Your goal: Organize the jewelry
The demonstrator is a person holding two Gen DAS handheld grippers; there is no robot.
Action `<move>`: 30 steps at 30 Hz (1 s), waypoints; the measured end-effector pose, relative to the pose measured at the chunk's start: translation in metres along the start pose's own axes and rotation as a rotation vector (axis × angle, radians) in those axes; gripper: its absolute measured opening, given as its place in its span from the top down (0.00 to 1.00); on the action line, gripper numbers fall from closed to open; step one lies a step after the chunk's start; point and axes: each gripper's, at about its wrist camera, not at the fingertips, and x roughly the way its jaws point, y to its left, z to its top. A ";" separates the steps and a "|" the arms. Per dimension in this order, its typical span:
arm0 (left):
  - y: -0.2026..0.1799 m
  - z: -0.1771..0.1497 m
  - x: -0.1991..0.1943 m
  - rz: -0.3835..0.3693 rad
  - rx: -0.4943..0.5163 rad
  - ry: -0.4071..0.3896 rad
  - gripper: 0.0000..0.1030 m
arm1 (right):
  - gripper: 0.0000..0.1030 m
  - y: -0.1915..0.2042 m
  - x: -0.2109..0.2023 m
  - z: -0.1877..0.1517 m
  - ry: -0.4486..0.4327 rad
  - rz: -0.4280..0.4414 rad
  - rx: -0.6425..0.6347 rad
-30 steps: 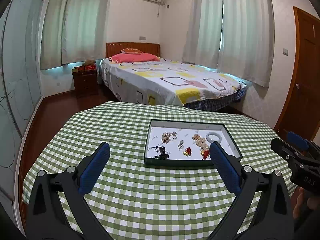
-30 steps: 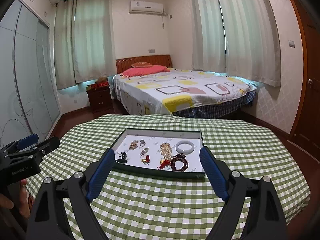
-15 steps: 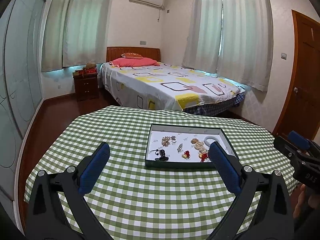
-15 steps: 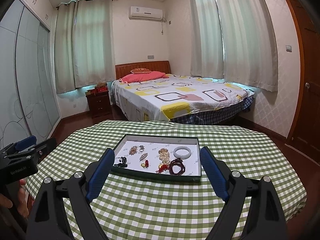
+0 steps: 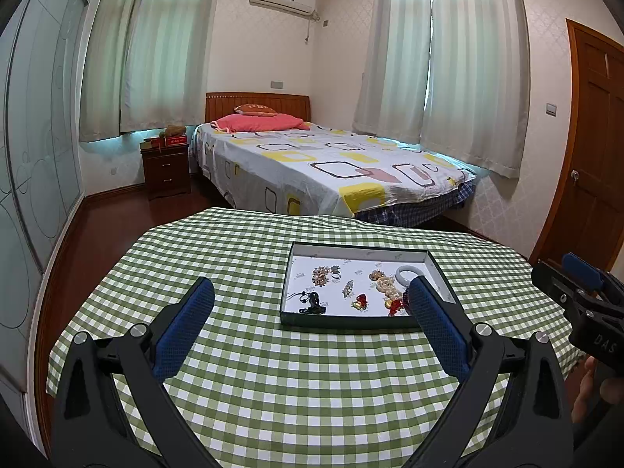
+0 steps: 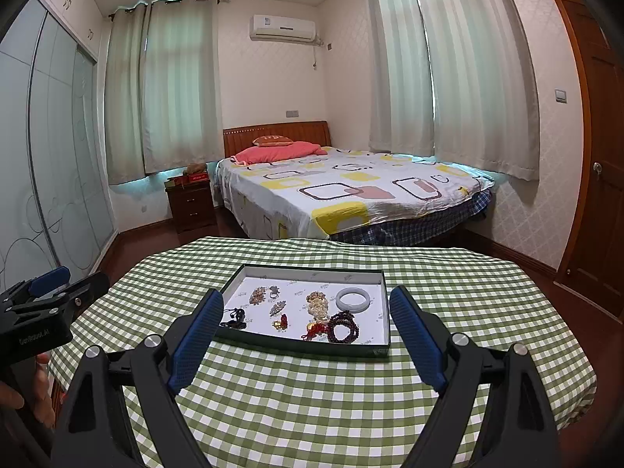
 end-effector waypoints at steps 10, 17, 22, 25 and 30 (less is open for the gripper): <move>0.000 0.000 0.000 0.001 0.000 -0.001 0.06 | 0.18 0.001 0.001 0.000 0.001 0.000 -0.002; -0.001 -0.001 0.000 -0.001 0.002 -0.002 0.06 | 0.18 0.002 0.001 0.000 0.002 0.001 -0.002; -0.001 -0.002 0.000 -0.003 0.002 -0.003 0.06 | 0.18 0.002 0.001 0.000 0.002 0.000 -0.002; -0.002 -0.002 0.000 -0.004 0.001 -0.004 0.06 | 0.18 0.002 0.001 -0.001 0.003 0.001 -0.002; -0.004 -0.002 0.001 -0.007 0.004 -0.004 0.06 | 0.18 0.002 0.000 -0.001 0.004 0.003 -0.003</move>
